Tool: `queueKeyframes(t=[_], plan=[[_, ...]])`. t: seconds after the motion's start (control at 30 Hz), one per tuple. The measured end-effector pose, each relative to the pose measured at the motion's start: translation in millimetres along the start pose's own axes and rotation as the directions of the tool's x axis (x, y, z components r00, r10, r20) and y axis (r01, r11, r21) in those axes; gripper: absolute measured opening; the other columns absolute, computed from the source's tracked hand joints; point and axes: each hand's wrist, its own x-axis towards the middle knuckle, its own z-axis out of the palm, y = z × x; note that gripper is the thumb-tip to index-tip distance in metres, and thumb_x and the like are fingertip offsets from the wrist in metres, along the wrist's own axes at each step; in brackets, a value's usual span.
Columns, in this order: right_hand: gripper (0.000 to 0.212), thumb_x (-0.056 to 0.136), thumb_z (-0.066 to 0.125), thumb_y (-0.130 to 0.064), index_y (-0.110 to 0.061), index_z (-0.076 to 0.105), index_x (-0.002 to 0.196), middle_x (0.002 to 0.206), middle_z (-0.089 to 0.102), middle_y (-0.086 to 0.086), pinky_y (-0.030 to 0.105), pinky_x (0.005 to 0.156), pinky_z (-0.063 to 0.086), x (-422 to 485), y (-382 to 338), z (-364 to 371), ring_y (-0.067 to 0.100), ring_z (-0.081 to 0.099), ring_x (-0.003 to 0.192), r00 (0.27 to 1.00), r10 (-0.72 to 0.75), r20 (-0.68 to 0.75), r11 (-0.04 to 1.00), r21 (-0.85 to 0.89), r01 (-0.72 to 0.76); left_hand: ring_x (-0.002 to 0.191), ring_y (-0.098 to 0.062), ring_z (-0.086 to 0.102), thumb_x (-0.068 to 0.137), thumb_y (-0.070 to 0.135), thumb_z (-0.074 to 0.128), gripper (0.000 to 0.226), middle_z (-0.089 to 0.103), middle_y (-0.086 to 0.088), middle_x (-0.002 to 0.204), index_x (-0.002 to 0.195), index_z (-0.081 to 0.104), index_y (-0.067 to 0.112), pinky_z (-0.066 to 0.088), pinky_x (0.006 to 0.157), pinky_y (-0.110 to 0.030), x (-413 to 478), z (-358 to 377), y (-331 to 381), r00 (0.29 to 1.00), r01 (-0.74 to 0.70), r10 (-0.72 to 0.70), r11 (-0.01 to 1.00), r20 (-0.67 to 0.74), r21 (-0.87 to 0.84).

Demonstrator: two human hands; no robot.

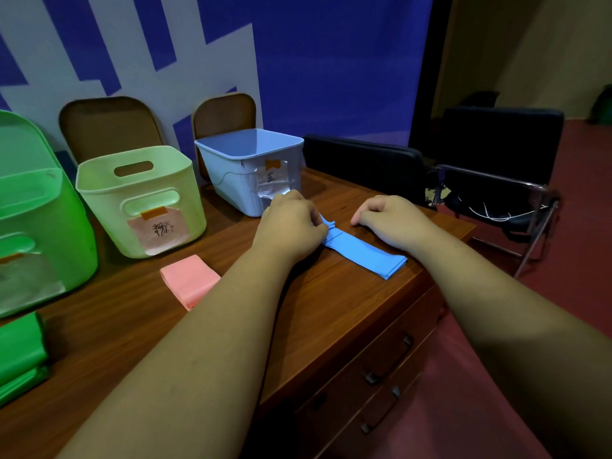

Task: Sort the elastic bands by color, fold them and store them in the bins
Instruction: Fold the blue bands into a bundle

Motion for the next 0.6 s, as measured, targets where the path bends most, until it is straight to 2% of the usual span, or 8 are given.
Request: queueKeyframes(t=[0.23, 0.4, 0.53, 0.6], plan=[[0.022, 0.100, 0.062, -0.028, -0.031, 0.082, 0.090, 0.104, 0.069, -0.016, 0.029, 0.090, 0.044, -1.6, -2.4, 0.7, 0.003, 0.058, 0.099, 1.000, 0.008, -0.006, 1.000, 0.011, -0.008, 0.102, -0.015, 0.055, 0.088, 0.041, 0.072, 0.015, 0.059, 0.007, 0.102, 0.082, 0.077, 0.028, 0.055, 0.084, -0.039, 0.9, -6.4, 5.8, 0.998, -0.015, 0.010, 0.996, -0.059, -0.084], [0.023, 0.100, 0.062, -0.028, -0.031, 0.081, 0.088, 0.105, 0.069, -0.015, 0.030, 0.091, 0.045, -1.9, -1.1, -0.4, 0.005, 0.060, 0.101, 1.000, 0.008, -0.001, 1.000, 0.006, -0.008, 0.104, -0.016, 0.054, 0.087, 0.047, 0.073, 0.019, 0.060, 0.011, 0.098, 0.083, 0.079, 0.029, 0.055, 0.091, -0.045, -1.6, 0.7, 7.2, 0.995, -0.084, 0.085, 0.996, 0.049, -0.028], [0.022, 0.100, 0.062, -0.029, -0.031, 0.081, 0.089, 0.106, 0.070, -0.013, 0.031, 0.093, 0.047, -2.6, -2.3, -1.0, 0.007, 0.060, 0.103, 1.000, -0.002, 0.000, 1.000, 0.011, 0.002, 0.110, -0.014, 0.047, 0.089, 0.044, 0.071, 0.018, 0.058, 0.013, 0.104, 0.088, 0.081, 0.029, 0.050, 0.099, -0.044, 0.0, 0.6, 3.0, 0.998, -0.063, 0.062, 0.997, -0.008, -0.050], [0.022, 0.099, 0.062, -0.029, -0.032, 0.081, 0.088, 0.106, 0.071, -0.013, 0.031, 0.094, 0.048, -2.7, -1.1, -1.0, 0.007, 0.061, 0.104, 1.000, -0.001, 0.002, 1.000, 0.012, 0.001, 0.116, -0.016, 0.043, 0.086, 0.043, 0.074, 0.013, 0.054, 0.010, 0.111, 0.093, 0.076, 0.032, 0.046, 0.103, -0.042, -0.3, 0.7, 3.1, 1.000, -0.023, 0.024, 0.998, 0.015, -0.057]])
